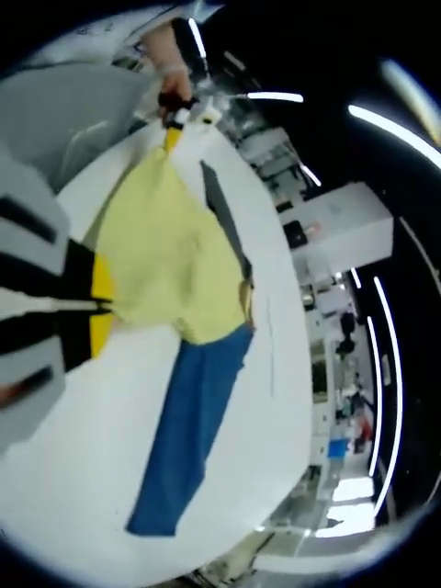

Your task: Fold the garment on the visible template until the final outline fits inside the template.

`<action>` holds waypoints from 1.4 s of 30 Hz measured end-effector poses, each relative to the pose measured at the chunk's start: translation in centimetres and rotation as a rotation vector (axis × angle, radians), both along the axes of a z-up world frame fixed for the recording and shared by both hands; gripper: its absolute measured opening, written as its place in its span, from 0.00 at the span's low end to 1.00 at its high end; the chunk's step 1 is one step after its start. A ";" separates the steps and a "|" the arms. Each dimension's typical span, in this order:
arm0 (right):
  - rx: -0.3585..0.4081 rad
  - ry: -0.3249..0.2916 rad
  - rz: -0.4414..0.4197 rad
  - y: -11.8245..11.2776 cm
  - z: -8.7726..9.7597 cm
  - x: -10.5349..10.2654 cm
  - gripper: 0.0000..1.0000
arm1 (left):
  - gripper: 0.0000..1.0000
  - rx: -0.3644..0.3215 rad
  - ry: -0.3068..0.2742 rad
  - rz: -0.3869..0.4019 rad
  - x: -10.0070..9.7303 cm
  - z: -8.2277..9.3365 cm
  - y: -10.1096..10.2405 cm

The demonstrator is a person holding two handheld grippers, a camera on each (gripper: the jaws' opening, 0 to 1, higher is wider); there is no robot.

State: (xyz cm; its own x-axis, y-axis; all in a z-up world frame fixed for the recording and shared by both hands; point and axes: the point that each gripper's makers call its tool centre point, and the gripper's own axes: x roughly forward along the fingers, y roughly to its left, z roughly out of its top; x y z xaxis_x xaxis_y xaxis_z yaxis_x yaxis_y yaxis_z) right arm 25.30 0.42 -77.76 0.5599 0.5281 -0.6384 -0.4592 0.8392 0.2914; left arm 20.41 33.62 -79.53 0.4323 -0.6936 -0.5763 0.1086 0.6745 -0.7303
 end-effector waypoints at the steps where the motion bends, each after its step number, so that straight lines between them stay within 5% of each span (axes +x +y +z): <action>1: -0.001 0.023 0.004 0.0 -0.6 -0.5 0.00 | 0.00 0.017 0.006 -0.010 -0.3 -0.2 0.2; 8: 0.008 0.169 0.038 0.3 -3.3 -3.6 0.00 | 0.00 0.095 0.054 -0.036 -1.5 -1.4 1.6; 15: 0.022 0.385 0.097 1.3 -5.3 -6.9 0.00 | 0.00 0.172 0.094 -0.063 -2.5 -2.7 2.9; 19: -0.021 0.423 0.136 1.6 -6.7 -7.5 0.00 | 0.00 0.200 0.115 -0.063 -2.9 -3.3 3.5; 31: -0.078 0.422 0.156 1.6 -7.0 -8.1 0.00 | 0.00 0.226 0.142 -0.083 -4.2 -3.9 3.3; 42: -0.079 0.389 0.175 1.5 -7.1 -8.2 0.00 | 0.00 0.242 0.100 -0.096 -4.3 -4.1 3.2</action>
State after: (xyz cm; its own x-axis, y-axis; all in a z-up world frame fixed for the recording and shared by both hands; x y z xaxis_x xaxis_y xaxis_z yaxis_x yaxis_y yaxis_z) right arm 17.05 1.94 -84.82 0.1761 0.5348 -0.8265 -0.4649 0.7852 0.4090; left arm 16.12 36.78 -83.60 0.3040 -0.5653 -0.7668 0.1155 0.8209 -0.5593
